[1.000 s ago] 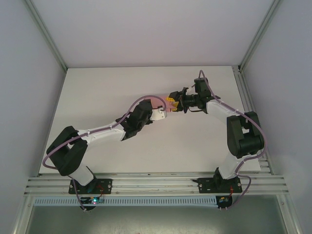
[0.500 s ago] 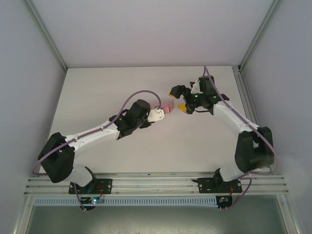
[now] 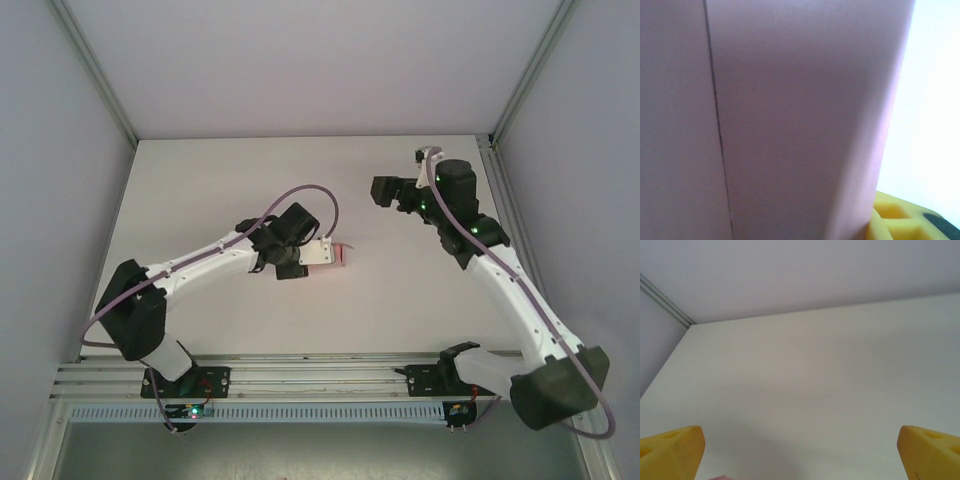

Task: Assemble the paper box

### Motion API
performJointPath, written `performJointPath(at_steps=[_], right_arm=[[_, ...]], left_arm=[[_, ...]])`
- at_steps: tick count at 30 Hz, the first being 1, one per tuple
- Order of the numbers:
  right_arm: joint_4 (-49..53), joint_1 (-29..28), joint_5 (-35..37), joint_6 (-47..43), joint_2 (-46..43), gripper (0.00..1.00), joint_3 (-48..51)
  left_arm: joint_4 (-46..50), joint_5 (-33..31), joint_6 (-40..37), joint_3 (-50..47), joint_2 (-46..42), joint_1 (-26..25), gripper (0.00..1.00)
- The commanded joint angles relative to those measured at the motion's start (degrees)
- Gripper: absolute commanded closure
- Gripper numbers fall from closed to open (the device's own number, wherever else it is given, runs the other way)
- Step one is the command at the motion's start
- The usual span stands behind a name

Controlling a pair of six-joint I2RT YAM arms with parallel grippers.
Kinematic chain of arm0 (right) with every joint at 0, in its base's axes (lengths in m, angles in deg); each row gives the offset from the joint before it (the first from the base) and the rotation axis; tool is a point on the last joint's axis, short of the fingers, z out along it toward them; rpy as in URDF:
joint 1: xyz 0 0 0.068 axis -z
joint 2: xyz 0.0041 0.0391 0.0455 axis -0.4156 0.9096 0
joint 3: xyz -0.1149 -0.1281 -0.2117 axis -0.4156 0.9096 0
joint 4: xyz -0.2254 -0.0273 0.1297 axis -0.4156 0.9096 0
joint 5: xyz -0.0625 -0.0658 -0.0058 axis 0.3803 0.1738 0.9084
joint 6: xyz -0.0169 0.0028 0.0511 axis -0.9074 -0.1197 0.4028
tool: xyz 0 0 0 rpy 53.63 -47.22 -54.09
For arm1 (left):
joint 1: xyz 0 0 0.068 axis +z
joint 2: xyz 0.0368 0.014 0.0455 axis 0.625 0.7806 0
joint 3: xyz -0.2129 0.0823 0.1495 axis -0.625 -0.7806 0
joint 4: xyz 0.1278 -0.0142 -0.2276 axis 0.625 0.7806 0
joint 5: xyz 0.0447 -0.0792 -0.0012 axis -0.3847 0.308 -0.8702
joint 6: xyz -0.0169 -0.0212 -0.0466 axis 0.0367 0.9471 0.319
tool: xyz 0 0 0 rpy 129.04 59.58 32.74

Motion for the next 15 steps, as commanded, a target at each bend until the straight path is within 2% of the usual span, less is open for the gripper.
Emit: performJointPath(at_steps=[1, 7, 13, 15], right_arm=[[-5.81, 0.35, -0.42, -7.75, -2.22, 0.02, 4.07], [-2.87, 0.1, -5.4, -12.56, -2.0, 0.02, 4.02], [2.82, -1.91, -15.05, -17.24, 1.15, 0.02, 3.81], [3.45, -3.67, -14.78, -19.48, 1.38, 0.02, 4.49]], left_arm=[[8.45, 5.21, -1.99, 2.02, 1.1, 0.97, 0.58], [12.22, 10.88, -2.73, 5.32, 4.03, 3.25, 0.52], [13.9, 10.5, -2.61, 7.5, 8.23, 3.88, 0.51], [13.8, 10.32, -1.94, 8.23, 9.51, 3.9, 0.47]])
